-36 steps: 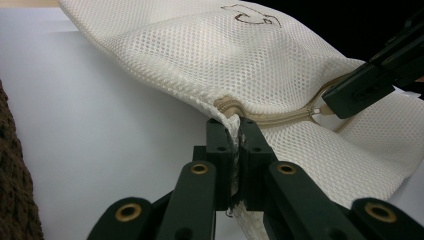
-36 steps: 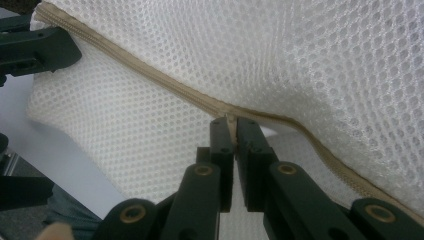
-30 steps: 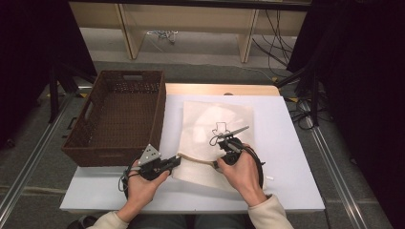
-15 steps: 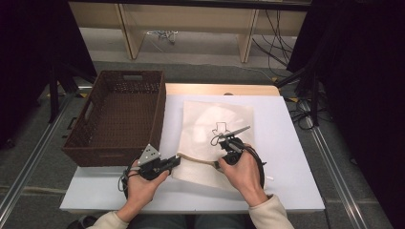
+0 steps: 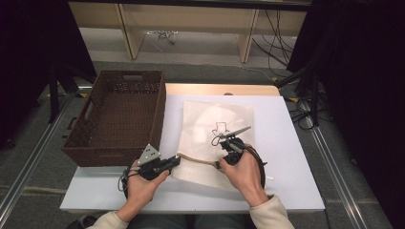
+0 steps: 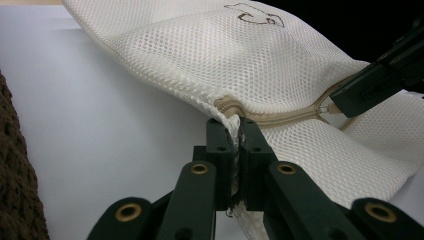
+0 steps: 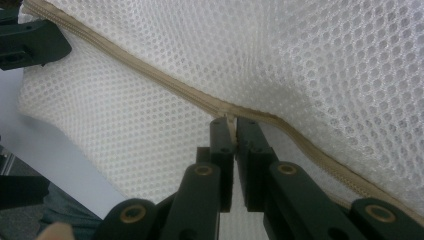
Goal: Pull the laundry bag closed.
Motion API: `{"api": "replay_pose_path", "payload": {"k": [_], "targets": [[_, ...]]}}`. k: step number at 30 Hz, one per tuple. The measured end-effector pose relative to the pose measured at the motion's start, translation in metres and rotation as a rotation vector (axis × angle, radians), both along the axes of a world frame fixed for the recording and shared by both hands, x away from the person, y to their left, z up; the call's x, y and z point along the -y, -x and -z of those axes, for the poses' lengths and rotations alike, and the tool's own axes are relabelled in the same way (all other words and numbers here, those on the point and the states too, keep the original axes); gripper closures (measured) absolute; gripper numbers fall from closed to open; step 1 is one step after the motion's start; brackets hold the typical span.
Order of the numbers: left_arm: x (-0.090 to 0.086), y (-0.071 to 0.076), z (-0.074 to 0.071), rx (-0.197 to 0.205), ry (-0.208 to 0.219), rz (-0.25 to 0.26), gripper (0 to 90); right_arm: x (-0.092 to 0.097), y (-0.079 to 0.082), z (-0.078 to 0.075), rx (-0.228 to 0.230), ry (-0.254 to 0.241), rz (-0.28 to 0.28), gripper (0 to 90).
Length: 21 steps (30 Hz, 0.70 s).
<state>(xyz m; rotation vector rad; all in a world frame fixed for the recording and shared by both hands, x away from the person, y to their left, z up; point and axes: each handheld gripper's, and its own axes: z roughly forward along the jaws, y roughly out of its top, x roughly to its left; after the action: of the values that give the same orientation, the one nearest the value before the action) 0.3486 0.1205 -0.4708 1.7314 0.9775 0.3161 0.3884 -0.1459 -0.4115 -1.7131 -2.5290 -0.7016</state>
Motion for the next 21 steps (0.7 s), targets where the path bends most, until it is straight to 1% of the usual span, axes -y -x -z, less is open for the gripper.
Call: {"api": "replay_pose_path", "payload": {"k": [1, 2, 3, 4, 5, 7, 8, 11, 13, 14, 15, 16, 17, 18, 19, 20, 21], "targets": [[0.0, 0.0, 0.0, 0.0, 0.0, 0.0, 85.4, -0.0004, 0.0005, -0.0004, -0.008, 0.002, 0.012, 87.4], [-0.0001, 0.0, 0.0, 0.0, -0.002, 0.0, 85.4, 0.0001, 0.0, 0.0002, -0.002, 0.001, 0.0, 87.4], [-0.0003, 0.0, -0.0001, -0.001, -0.001, -0.003, 85.4, 0.0001, 0.0001, 0.0003, -0.004, 0.006, 0.003, 87.4], [-0.0004, -0.0001, 0.0001, -0.001, 0.001, -0.002, 85.4, 0.001, -0.0004, 0.0011, 0.006, 0.003, -0.007, 87.4], [-0.0003, 0.0, 0.0001, 0.0, -0.002, -0.003, 85.4, 0.0019, -0.0006, 0.0015, 0.007, -0.002, -0.01, 87.4], [-0.0003, 0.0, 0.0002, 0.0, -0.003, -0.002, 85.4, 0.0003, 0.0014, 0.0, -0.023, -0.001, 0.031, 87.4], [-0.0003, 0.0, 0.0002, 0.0, -0.003, -0.003, 85.4, 0.0016, 0.0007, 0.0004, -0.014, 0.001, 0.018, 87.4], [-0.0003, 0.0001, 0.0002, 0.0, -0.004, -0.002, 85.4, 0.0023, 0.0004, 0.0005, -0.011, 0.0, 0.01, 87.4], [-0.0005, 0.0, 0.0003, -0.002, -0.002, -0.002, 85.4, 0.0036, -0.0003, 0.0016, 0.008, -0.003, -0.007, 87.4], [-0.0005, 0.0001, 0.0003, 0.0, -0.005, -0.003, 85.4, 0.0035, 0.0007, 0.0009, -0.007, -0.006, 0.01, 87.4], [-0.0006, 0.0, 0.0004, -0.001, -0.004, -0.003, 85.4, 0.0035, 0.001, 0.0002, -0.017, 0.004, 0.023, 87.4], [-0.0007, 0.0, 0.0004, -0.003, -0.003, -0.006, 85.4, 0.0047, 0.0004, 0.0005, -0.007, 0.003, 0.011, 87.4], [-0.0008, 0.0, 0.0004, -0.004, -0.003, -0.007, 85.4, 0.0053, 0.0005, 0.0004, -0.006, 0.003, 0.014, 87.4], [-0.0008, 0.0, 0.0005, -0.001, -0.006, -0.006, 85.4, 0.0051, 0.0012, -0.0004, -0.017, 0.004, 0.03, 87.4], [-0.0008, 0.0001, 0.0004, -0.003, -0.006, -0.01, 85.4, 0.0048, 0.0015, -0.0006, -0.018, 0.005, 0.033, 87.4], [-0.0007, 0.0002, 0.0007, -0.013, 0.005, -0.014, 85.4, 0.005, 0.0015, -0.0005, -0.017, 0.007, 0.035, 87.4], [-0.0007, 0.0002, 0.0007, -0.013, 0.005, -0.014, 85.4, 0.005, 0.0015, -0.0005, -0.017, 0.007, 0.035, 87.4]]}}
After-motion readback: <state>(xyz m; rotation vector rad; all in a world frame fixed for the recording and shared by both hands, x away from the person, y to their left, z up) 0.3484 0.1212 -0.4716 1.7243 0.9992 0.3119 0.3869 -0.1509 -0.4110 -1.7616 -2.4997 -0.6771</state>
